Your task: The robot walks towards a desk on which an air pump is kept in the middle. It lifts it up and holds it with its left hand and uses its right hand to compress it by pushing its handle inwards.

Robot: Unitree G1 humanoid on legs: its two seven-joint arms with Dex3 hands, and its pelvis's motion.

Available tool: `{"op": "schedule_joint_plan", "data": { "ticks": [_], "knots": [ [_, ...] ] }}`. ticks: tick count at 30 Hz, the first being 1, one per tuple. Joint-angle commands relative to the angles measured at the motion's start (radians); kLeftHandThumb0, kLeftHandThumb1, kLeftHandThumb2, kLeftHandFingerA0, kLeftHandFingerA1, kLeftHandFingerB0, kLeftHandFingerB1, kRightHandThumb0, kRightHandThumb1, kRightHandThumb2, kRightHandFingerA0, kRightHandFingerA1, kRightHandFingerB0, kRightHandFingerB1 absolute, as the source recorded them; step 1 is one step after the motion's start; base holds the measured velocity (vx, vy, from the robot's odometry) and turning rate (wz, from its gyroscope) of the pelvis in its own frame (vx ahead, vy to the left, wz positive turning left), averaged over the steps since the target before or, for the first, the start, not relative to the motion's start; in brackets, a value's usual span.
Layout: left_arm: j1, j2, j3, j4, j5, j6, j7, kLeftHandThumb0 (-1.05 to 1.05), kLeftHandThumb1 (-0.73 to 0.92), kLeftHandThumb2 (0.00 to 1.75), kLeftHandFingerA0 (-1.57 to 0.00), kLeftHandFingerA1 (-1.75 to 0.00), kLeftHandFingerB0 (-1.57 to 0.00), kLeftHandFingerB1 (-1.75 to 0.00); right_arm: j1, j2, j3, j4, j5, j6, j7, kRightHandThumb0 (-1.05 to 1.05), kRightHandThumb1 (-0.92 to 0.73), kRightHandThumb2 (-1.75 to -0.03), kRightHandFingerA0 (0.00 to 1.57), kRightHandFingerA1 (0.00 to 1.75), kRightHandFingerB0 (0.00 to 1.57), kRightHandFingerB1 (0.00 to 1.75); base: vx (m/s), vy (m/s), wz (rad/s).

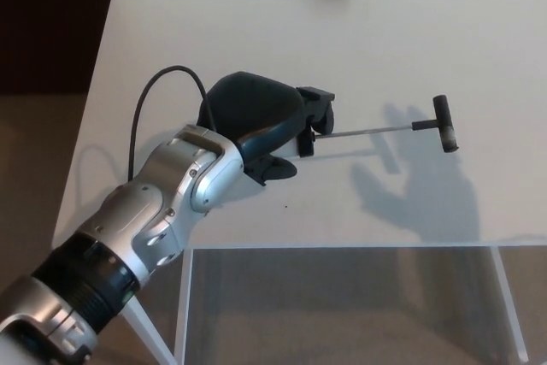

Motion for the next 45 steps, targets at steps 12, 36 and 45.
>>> {"op": "schedule_joint_plan", "data": {
  "ticks": [12, 36, 45],
  "knots": [
    [0.045, 0.083, 0.03, -0.055, 0.0, -0.121, -0.028, -0.26, 0.83, 0.65, -0.79, -1.54, -0.72, -0.65, -0.266, 0.01, 0.075, 0.498, 0.039, 0.173, 0.127, -0.78, -0.79, -1.14, 0.0, 0.23, 0.0, 0.19, 0.0, 0.0, 0.0],
    [0.053, 0.072, 0.041, -0.052, 0.014, -0.142, -0.056, -0.29, 0.85, 0.7, -0.76, -1.59, -0.69, -0.82, -0.214, 0.122, 0.105, 0.529, 0.034, 0.175, 0.137, -0.84, -0.82, -1.13, 0.07, 0.26, 0.07, 0.2, 0.0, 0.0, 0.0],
    [0.058, 0.066, 0.052, -0.065, 0.005, -0.141, -0.073, -0.34, 0.86, 0.69, -0.8, -1.48, -0.7, -0.67, -0.211, 0.122, 0.1, 0.563, 0.03, 0.168, 0.138, -0.86, -0.79, -1.11, 0.07, 0.24, 0.07, 0.2, 0.0, 0.0, 0.0]
  ]
}}
